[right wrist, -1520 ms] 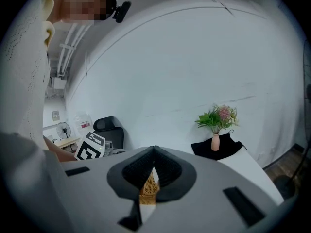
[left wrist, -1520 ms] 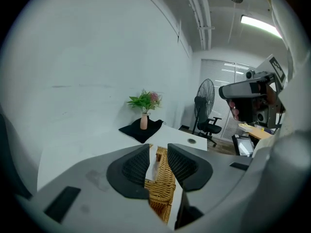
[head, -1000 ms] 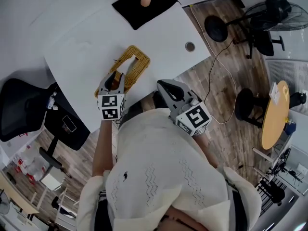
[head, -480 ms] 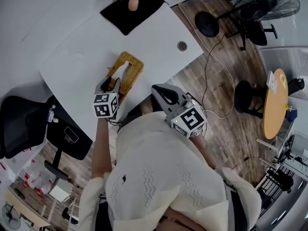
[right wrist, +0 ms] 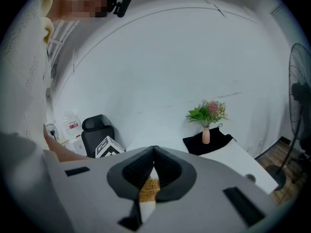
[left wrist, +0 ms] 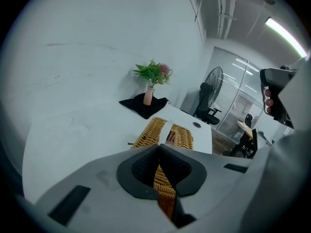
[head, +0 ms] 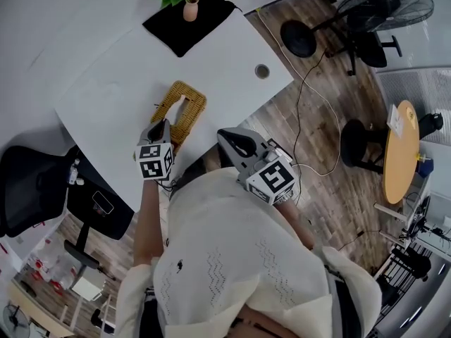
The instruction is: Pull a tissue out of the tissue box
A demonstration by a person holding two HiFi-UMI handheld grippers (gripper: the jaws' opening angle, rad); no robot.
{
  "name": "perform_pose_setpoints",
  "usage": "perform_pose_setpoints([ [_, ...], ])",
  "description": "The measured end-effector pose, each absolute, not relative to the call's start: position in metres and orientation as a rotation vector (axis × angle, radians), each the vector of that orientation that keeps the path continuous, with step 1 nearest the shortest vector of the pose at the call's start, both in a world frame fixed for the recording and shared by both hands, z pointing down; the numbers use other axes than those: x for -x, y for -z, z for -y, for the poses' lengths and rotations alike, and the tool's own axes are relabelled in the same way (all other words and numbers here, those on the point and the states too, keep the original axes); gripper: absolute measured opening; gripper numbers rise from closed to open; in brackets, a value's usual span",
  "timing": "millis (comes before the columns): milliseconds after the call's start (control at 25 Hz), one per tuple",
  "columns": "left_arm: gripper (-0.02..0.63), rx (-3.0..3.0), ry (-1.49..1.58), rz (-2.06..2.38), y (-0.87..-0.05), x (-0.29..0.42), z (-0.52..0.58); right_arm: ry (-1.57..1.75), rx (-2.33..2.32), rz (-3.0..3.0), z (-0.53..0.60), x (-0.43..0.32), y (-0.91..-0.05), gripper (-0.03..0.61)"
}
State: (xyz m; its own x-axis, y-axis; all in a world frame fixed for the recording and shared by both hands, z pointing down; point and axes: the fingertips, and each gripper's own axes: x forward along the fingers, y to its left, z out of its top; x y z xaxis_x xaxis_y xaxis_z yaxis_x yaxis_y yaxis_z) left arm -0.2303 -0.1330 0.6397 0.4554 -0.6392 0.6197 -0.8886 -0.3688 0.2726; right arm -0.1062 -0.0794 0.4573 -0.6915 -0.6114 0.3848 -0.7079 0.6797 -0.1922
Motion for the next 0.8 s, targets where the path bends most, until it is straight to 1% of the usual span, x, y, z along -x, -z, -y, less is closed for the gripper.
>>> perform_pose_setpoints([
  [800,0.012,-2.133,-0.504,1.340,-0.622,0.222,0.131,-0.465,-0.962,2.619,0.083,0.098,-0.460,0.002],
])
